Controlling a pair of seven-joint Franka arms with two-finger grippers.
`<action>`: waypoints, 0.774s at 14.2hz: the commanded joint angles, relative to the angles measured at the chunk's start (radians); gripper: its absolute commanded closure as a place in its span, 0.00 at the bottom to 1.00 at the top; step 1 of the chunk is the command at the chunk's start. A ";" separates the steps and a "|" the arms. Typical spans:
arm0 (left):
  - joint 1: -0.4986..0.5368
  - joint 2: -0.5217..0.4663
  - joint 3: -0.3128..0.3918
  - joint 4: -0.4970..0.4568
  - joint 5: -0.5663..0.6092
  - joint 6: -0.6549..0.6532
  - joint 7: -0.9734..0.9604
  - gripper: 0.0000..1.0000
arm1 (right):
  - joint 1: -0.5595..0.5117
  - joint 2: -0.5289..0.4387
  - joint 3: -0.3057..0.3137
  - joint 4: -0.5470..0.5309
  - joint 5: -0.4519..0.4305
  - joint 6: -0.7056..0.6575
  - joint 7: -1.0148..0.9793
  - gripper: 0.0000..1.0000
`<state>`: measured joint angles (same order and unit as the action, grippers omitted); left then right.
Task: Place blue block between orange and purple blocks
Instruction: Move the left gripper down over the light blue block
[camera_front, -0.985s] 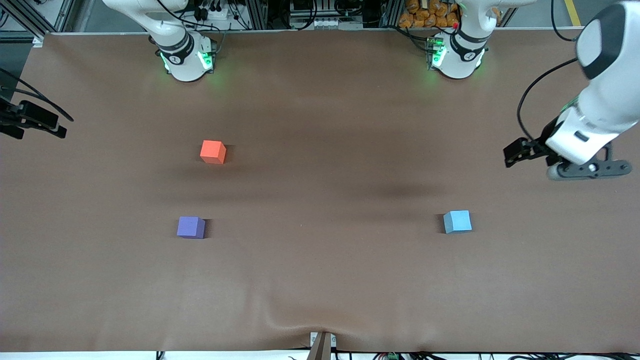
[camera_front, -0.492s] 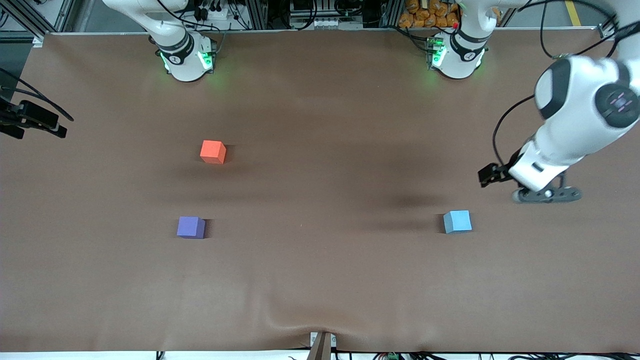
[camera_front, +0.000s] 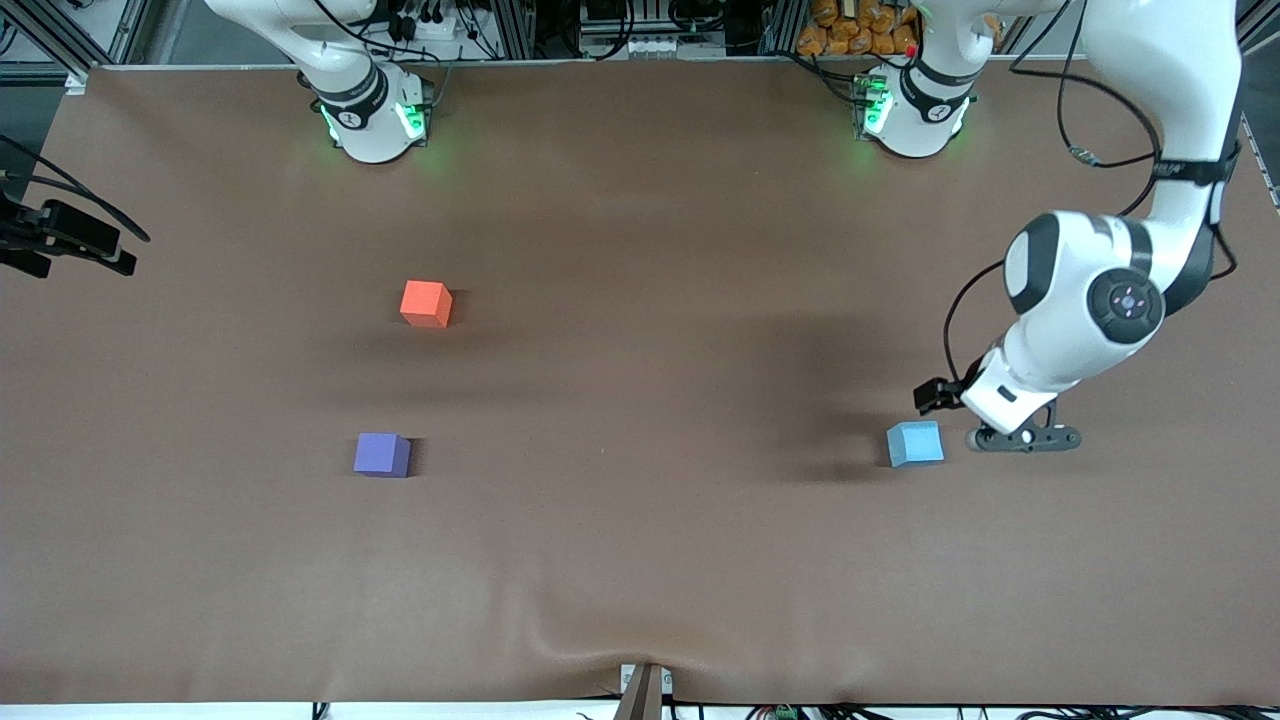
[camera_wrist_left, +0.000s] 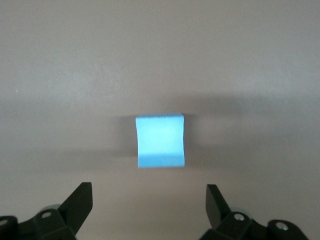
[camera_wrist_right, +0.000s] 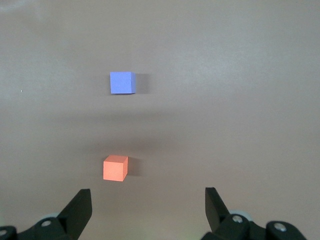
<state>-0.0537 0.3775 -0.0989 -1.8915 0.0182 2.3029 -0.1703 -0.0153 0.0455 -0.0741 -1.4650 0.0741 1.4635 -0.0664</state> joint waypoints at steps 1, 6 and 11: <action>-0.012 0.128 0.002 0.129 0.005 0.010 -0.057 0.00 | 0.005 -0.004 -0.003 0.009 0.012 -0.014 0.007 0.00; -0.012 0.198 0.002 0.167 0.028 0.010 -0.057 0.00 | 0.006 -0.004 -0.003 0.009 0.012 -0.014 0.007 0.00; -0.014 0.254 0.004 0.164 0.049 0.029 -0.058 0.00 | 0.009 -0.004 -0.003 0.009 0.012 -0.014 0.007 0.00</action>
<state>-0.0608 0.6069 -0.0992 -1.7408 0.0359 2.3191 -0.2024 -0.0121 0.0455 -0.0740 -1.4647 0.0741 1.4627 -0.0663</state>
